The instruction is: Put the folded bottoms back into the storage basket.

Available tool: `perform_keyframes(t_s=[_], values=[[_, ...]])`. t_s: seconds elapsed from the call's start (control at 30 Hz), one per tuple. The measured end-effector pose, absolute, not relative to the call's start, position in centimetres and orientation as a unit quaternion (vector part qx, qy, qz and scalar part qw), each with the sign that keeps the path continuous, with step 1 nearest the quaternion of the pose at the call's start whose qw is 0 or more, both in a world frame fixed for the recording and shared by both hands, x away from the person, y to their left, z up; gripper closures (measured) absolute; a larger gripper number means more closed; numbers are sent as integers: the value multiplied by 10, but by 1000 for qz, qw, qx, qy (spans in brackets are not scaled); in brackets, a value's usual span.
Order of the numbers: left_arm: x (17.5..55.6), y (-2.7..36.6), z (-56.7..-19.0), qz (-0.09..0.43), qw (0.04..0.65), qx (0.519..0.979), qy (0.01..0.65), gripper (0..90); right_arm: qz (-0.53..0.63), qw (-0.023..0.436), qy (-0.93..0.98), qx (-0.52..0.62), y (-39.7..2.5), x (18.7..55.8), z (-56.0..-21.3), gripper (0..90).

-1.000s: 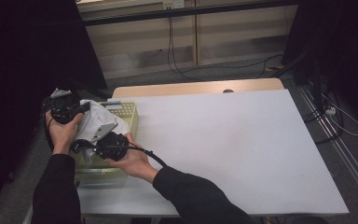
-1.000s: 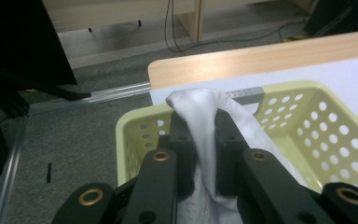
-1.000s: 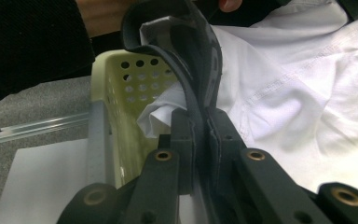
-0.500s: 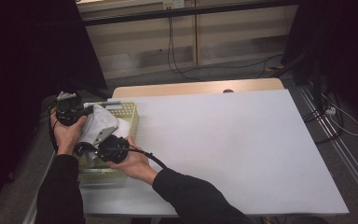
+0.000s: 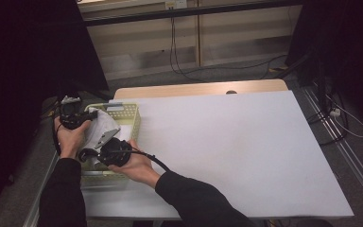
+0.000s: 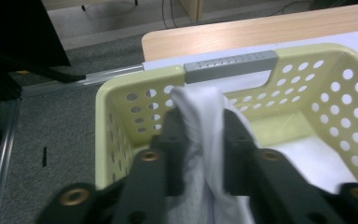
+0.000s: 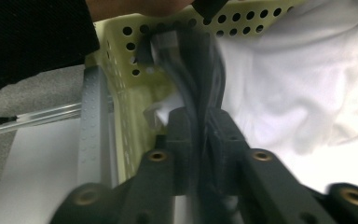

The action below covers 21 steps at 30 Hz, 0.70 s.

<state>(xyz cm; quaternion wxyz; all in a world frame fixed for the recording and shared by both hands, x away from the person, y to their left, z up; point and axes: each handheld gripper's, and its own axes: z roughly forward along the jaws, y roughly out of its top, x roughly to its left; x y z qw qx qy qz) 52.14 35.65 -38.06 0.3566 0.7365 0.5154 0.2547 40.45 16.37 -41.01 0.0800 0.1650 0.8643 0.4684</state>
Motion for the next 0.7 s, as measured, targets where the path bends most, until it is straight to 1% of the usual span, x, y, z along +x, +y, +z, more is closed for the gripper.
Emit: perform_keyframes(t_s=[0.03,0.07,0.1,0.13,0.2,0.3,0.6,0.7], values=[[522,356,-381,258,359,732,519,590,469,81,864,163,164,405,-410,711],[522,356,-380,264,354,728,524,444,469,79,864,165,163,405,-409,652],[522,356,-380,264,354,728,524,434,469,79,864,165,163,405,-409,652],[521,356,-380,267,354,729,521,427,470,78,863,167,161,405,-408,604],[521,356,-379,270,349,729,523,381,471,78,863,167,160,406,-407,592],[520,355,-379,274,352,728,520,362,471,79,862,172,158,407,-407,581],[511,355,-374,285,371,723,509,236,490,83,851,173,141,412,-400,521],[508,355,-373,284,373,723,506,226,494,84,848,171,137,412,-398,500]])
